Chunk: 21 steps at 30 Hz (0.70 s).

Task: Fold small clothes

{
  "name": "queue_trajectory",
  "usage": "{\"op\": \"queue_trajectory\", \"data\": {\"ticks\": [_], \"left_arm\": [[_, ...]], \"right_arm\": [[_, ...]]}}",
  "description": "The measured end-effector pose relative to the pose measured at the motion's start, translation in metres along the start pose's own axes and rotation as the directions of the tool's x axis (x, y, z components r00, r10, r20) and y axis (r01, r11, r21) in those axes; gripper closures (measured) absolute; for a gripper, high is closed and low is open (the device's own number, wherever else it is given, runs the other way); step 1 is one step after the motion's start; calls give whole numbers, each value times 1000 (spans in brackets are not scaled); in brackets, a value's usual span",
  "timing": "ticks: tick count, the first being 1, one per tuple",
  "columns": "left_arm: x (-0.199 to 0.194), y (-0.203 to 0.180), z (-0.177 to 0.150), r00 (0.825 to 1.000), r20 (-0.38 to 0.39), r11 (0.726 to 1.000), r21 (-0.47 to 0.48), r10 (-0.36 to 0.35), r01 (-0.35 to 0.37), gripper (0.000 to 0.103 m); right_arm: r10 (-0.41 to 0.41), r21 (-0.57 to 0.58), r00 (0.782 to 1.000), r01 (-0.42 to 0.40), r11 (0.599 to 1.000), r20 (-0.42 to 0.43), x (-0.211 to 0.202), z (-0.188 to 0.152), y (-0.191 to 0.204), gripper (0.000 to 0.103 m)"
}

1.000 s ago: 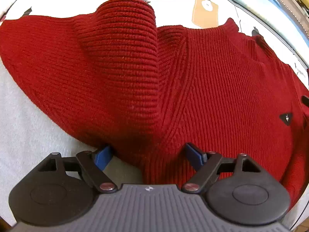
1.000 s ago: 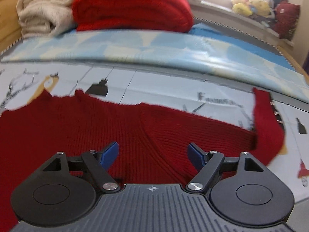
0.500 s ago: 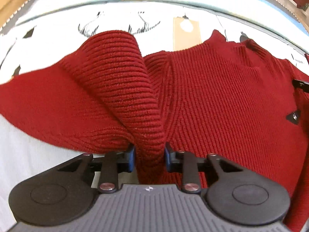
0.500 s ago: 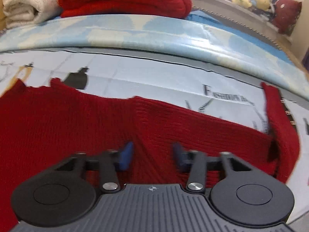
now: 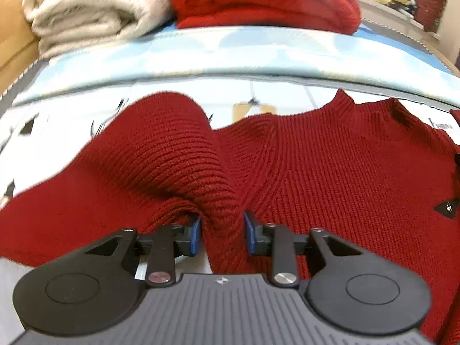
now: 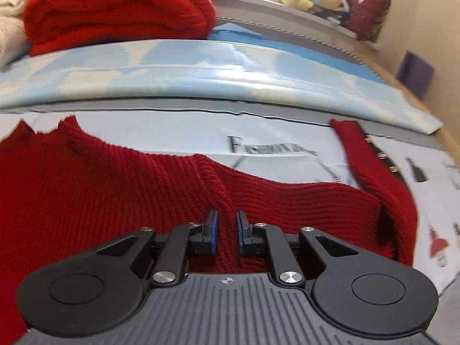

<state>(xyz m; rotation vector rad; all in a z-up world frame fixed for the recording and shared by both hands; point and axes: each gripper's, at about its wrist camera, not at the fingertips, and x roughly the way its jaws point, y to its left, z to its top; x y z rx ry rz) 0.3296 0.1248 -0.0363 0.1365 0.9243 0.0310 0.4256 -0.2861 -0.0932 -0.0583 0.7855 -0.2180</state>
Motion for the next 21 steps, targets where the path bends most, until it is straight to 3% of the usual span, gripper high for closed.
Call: {"op": "queue_trajectory", "data": {"ticks": [4, 6, 8, 9, 13, 15, 18, 21], "left_arm": [[-20, -5, 3, 1000, 21, 1000, 5, -13, 13, 60], [-35, 1, 1, 1000, 8, 1000, -7, -16, 16, 48], [-45, 4, 0, 999, -5, 999, -31, -44, 44, 47], [-51, 5, -1, 998, -4, 997, -41, -58, 58, 47], [-62, 4, 2, 995, -9, 987, -122, -103, 101, 47], [-78, 13, -5, 991, -35, 978, -170, -125, 118, 47], [-109, 18, -23, 987, -59, 980, -146, -146, 136, 47], [-140, 21, -52, 983, -71, 981, -111, -169, 161, 47]], "right_arm": [[-68, 50, 997, 69, 996, -32, 2, -3, -13, 90], [-27, 71, 996, 33, 997, -81, 2, -7, -16, 89], [22, 46, 996, -18, 999, -82, -12, -12, -15, 88], [45, 28, 997, -44, 999, -66, -24, -11, -18, 88], [182, 118, 983, -184, 976, 30, -87, 6, -49, 59], [201, 122, 975, -212, 970, 99, -120, 9, -63, 57], [211, 121, 960, -235, 964, 184, -168, 1, -90, 57], [195, 164, 960, -229, 959, 199, -190, -23, -119, 57]]}}
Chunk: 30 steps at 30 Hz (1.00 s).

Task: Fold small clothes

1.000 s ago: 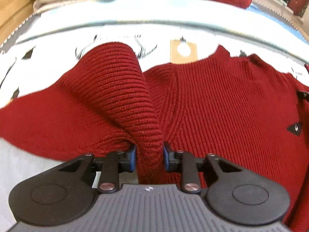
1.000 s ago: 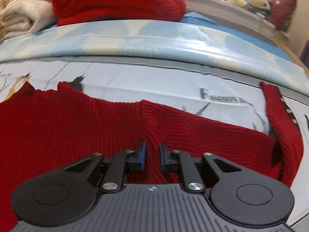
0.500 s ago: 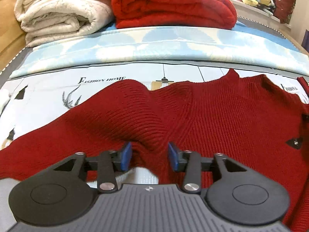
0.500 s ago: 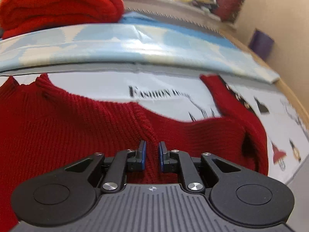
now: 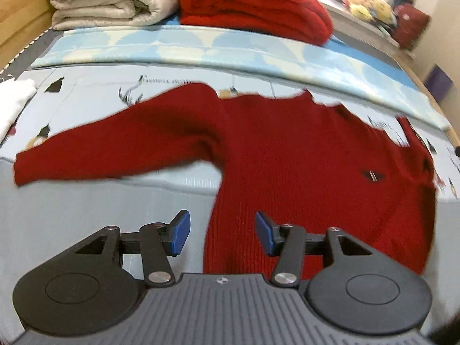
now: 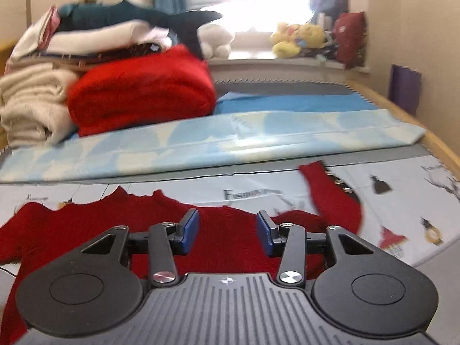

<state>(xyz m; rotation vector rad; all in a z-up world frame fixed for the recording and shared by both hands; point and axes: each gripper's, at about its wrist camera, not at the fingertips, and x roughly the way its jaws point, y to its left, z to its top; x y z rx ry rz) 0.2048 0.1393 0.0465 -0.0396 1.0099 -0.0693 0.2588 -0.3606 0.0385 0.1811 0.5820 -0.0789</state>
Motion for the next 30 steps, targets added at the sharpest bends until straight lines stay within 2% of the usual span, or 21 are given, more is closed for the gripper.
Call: {"op": "queue_trajectory", "data": {"ticks": [2, 4, 5, 6, 7, 8, 10, 14, 18, 20, 22, 24, 27, 29, 30], "left_arm": [[-8, 4, -27, 999, -18, 999, -28, -29, 28, 47], [-3, 9, -64, 996, -49, 994, -92, -71, 66, 48], [6, 12, -83, 991, -99, 988, -128, -94, 81, 48], [20, 14, -97, 972, -215, 983, -174, -98, 61, 57], [29, 15, -105, 956, -272, 976, -210, -110, 53, 59], [30, 12, -106, 957, -264, 976, -207, -118, 63, 59], [32, 3, -106, 963, -242, 987, -142, -114, 81, 57], [57, -13, -121, 922, -373, 994, -62, -104, 87, 57], [61, -29, -127, 908, -406, 989, 59, -98, 134, 57], [61, -31, -131, 905, -413, 984, 92, -101, 152, 60], [60, -30, -132, 904, -415, 980, 113, -104, 165, 75], [58, -29, -133, 907, -408, 975, 138, -105, 175, 86], [54, -27, -132, 920, -380, 971, 170, -93, 169, 91], [48, -19, -131, 934, -352, 977, 168, -68, 135, 91], [46, -14, -130, 940, -337, 981, 163, -49, 110, 95]], "right_arm": [[-8, 49, 998, 11, 999, -64, -8, -15, -22, 57], [23, 96, 988, -8, 995, -154, -8, -26, -38, 57], [39, 102, 983, -21, 995, -180, -8, -31, -43, 56], [37, 89, 979, -19, 996, -201, -9, -36, -45, 56], [26, 61, 974, -13, 998, -223, -12, -42, -45, 56], [18, 28, 970, -12, 1000, -243, -13, -46, -46, 56], [12, -33, 964, -21, 999, -265, -11, -53, -43, 54], [12, -111, 957, -46, 993, -289, -8, -61, -33, 49], [45, -130, 953, -87, 988, -298, -3, -62, -22, 48], [66, -136, 956, -109, 985, -287, 1, -59, -18, 45], [76, -141, 956, -120, 983, -284, 6, -57, -13, 40], [67, -145, 954, -114, 983, -292, 14, -56, -9, 40], [44, -131, 950, -88, 987, -309, 27, -55, -4, 39], [38, -100, 949, -73, 992, -312, 34, -53, -2, 38], [36, -86, 949, -66, 994, -312, 37, -53, -1, 37]]}}
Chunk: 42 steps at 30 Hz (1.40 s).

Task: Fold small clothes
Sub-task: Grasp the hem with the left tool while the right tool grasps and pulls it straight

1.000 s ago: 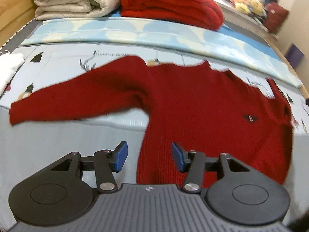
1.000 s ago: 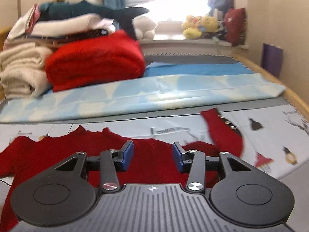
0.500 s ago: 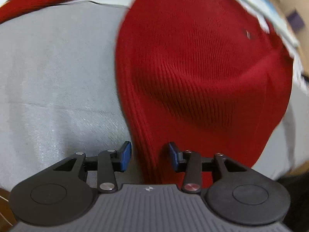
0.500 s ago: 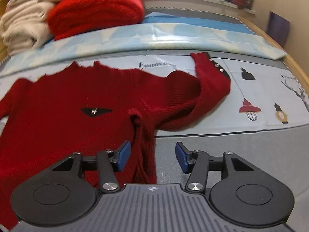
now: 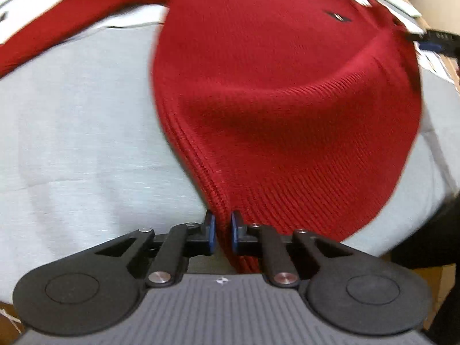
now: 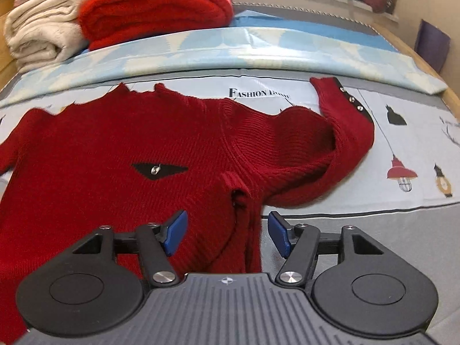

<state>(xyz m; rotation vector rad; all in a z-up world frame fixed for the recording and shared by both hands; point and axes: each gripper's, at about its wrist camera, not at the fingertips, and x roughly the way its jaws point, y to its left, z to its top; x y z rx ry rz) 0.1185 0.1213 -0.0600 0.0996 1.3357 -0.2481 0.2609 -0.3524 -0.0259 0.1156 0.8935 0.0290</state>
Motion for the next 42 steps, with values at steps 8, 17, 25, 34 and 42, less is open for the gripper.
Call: {"op": "queue_trajectory", "data": {"ticks": [8, 17, 25, 34, 42], "left_arm": [[-9, 39, -4, 999, 5, 987, -151, 52, -50, 98], [5, 27, 7, 998, 2, 988, -137, -68, 68, 34], [29, -3, 8, 997, -73, 1000, -21, 7, -8, 48], [-6, -4, 11, 999, 44, 999, 42, 9, -11, 96], [-37, 11, -9, 999, 47, 998, 58, 4, -7, 96]], "right_arm": [[-50, -30, 996, 48, 998, -75, 22, -2, 18, 45], [-12, -20, 996, 10, 1000, -85, 3, -12, -1, 96], [99, -40, 987, -105, 994, -126, -30, -35, -37, 96], [340, -41, 905, -361, 932, -256, -63, -82, -78, 97], [584, 9, 707, -634, 773, -398, -90, -132, -96, 96]]}}
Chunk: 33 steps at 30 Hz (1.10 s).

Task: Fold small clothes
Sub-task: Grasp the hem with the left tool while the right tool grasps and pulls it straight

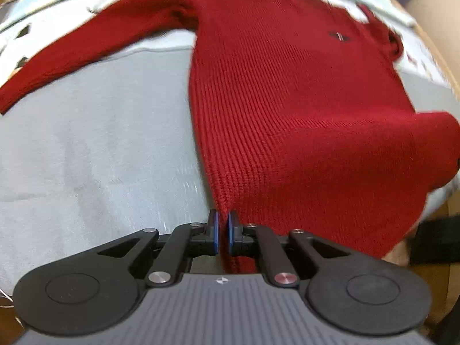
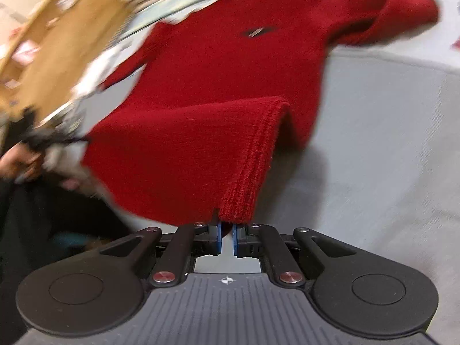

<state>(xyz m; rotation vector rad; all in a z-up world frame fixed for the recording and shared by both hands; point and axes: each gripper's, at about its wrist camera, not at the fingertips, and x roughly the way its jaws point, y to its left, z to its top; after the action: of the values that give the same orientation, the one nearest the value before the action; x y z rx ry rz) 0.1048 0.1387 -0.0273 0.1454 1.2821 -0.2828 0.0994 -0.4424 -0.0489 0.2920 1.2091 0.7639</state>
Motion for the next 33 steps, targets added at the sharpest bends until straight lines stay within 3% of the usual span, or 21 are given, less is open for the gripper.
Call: {"op": "queue_trajectory", "data": {"ticks": [4, 6, 8, 9, 10, 13, 16, 18, 21, 23, 26, 28, 30, 31, 33], "left_arm": [[5, -5, 4, 999, -28, 1000, 27, 15, -14, 94], [8, -5, 12, 999, -32, 1000, 8, 22, -22, 83], [13, -6, 16, 999, -40, 999, 5, 36, -36, 76], [17, -8, 17, 998, -47, 999, 8, 39, -39, 76], [19, -7, 16, 998, -57, 999, 11, 39, -39, 76], [31, 1, 11, 996, -76, 998, 30, 52, -50, 70], [32, -3, 9, 994, -91, 998, 45, 58, -54, 66], [36, -7, 11, 993, -102, 997, 49, 67, -62, 65], [44, -6, 13, 990, -118, 997, 46, 73, -68, 65], [47, -5, 12, 989, -129, 997, 49, 65, -60, 65], [52, -8, 12, 987, -143, 996, 71, 72, -62, 66], [56, -14, 15, 986, -145, 994, 93, 77, -64, 70], [56, -16, 17, 988, -135, 993, 102, 73, -59, 89], [54, -18, 17, 990, -127, 993, 104, 66, -53, 92], [47, -23, 19, 995, -95, 993, 115, 20, -9, 95]], "right_arm": [[-75, 5, 995, 76, 997, -64, 8, -8, -4, 90], [-74, 9, 996, 75, 997, -54, 4, -8, -2, 90], [-57, 8, 998, 57, 998, -21, -3, -2, 1, 78], [-51, 5, 999, 51, 999, -4, -7, -2, 2, 64], [-50, 1, 999, 50, 999, 20, -10, 0, 5, 58], [15, 13, 994, -17, 1000, 109, -24, 8, 5, 58], [-9, 48, 986, 1, 999, 167, -29, 15, 0, 55], [-53, 77, 989, 43, 996, 135, -18, 16, -3, 55], [-216, 44, 976, 215, 976, 30, 13, 20, -2, 55], [-232, 29, 972, 233, 972, -28, 28, 19, -1, 54], [-182, -20, 979, 181, 983, -95, 36, 9, 3, 56], [-123, -57, 984, 117, 992, -125, 43, 6, 13, 86], [-48, -82, 991, 38, 996, -124, 37, 5, 22, 90], [9, -69, 995, -15, 998, -95, 29, 6, 23, 91], [179, 21, 981, -181, 983, 73, -10, 11, 12, 92]]}}
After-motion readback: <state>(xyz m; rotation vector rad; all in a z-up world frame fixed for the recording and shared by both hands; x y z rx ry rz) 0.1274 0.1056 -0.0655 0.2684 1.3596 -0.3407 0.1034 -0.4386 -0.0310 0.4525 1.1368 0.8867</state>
